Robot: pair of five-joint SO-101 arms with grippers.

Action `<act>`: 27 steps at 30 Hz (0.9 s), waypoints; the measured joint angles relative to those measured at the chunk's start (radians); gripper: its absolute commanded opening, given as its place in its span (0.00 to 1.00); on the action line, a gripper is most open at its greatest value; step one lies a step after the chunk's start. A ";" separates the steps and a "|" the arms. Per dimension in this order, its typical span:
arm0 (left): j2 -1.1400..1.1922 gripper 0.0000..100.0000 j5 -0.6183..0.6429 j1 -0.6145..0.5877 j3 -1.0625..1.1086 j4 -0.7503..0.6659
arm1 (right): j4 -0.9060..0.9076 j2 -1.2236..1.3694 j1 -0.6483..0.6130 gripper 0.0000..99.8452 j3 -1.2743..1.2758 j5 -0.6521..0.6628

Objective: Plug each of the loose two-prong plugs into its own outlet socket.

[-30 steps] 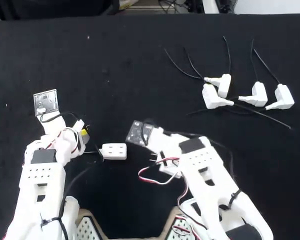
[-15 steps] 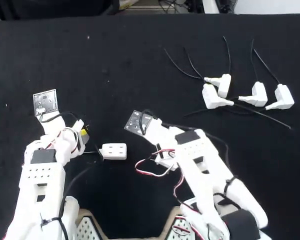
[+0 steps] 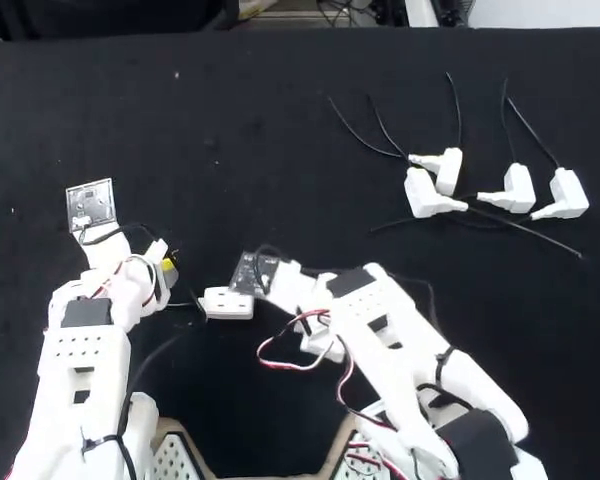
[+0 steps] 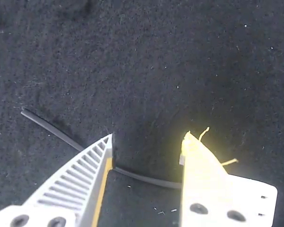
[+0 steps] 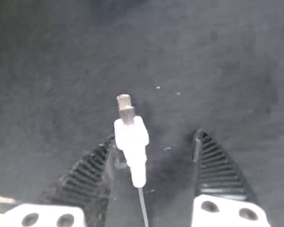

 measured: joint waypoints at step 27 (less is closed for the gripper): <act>-0.003 0.23 0.000 0.000 0.000 0.000 | -0.061 -0.299 0.092 0.03 0.212 -0.101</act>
